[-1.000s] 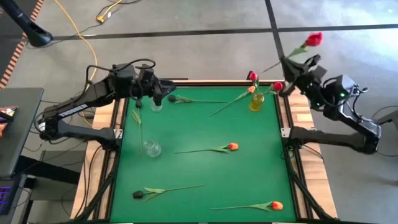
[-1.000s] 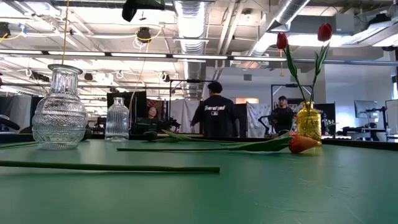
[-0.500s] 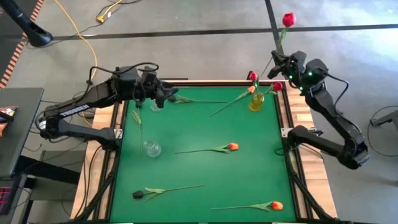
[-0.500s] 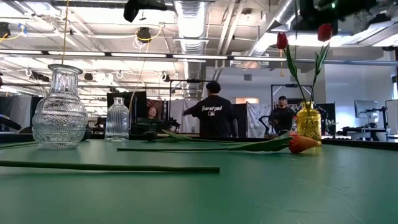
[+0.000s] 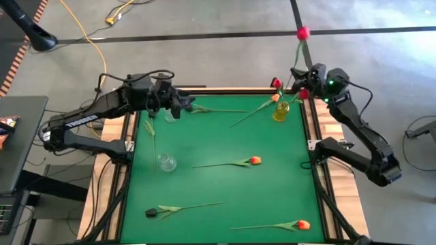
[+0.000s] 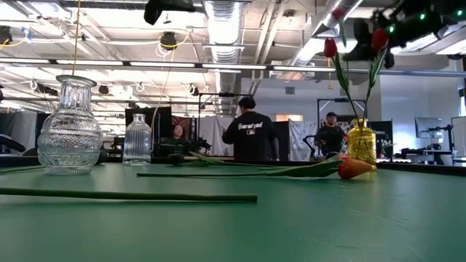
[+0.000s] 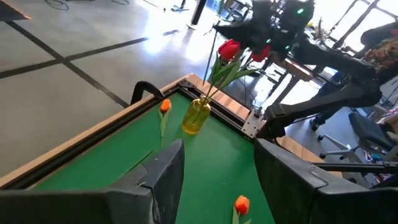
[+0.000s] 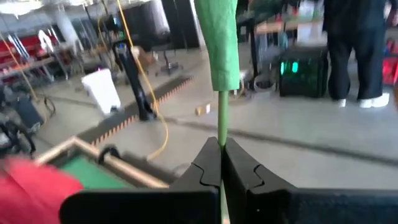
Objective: Sort flowers into vase by color
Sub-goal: Put the red flower into the yellow vase
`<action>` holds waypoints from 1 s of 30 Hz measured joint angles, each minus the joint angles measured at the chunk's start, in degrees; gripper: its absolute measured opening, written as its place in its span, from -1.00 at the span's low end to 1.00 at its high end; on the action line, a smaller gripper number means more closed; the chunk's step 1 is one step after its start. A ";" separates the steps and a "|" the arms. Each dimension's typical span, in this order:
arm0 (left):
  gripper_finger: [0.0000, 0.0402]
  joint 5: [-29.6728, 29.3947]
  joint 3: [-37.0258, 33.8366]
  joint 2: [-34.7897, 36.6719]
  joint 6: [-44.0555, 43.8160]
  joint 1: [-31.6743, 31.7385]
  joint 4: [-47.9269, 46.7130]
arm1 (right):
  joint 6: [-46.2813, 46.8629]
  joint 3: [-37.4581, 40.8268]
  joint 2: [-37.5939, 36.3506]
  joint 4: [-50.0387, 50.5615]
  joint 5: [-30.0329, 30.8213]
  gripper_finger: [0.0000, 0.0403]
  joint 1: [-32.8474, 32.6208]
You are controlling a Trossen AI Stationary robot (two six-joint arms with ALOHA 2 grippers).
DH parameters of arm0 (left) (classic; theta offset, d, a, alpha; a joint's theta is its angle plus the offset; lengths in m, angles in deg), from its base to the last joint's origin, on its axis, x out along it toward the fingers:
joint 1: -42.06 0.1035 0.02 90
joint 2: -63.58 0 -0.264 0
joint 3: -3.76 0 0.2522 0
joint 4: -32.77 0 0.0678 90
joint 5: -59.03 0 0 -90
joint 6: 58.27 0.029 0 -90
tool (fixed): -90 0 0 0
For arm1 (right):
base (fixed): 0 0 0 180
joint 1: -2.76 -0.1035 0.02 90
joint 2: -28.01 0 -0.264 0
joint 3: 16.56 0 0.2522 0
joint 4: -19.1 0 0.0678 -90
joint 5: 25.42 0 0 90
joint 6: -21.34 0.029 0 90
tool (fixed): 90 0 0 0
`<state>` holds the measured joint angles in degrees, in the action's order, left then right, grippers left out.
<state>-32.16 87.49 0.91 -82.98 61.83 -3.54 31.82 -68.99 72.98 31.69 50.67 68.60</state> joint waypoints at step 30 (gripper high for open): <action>-0.10 -1.03 0.00 0.00 0.04 0.02 -0.07 | -5.14 3.72 0.30 6.50 0.80 -0.88 -0.17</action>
<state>-33.19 87.49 0.91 -82.94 61.86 -3.61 26.68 -65.28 73.28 38.20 51.47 68.42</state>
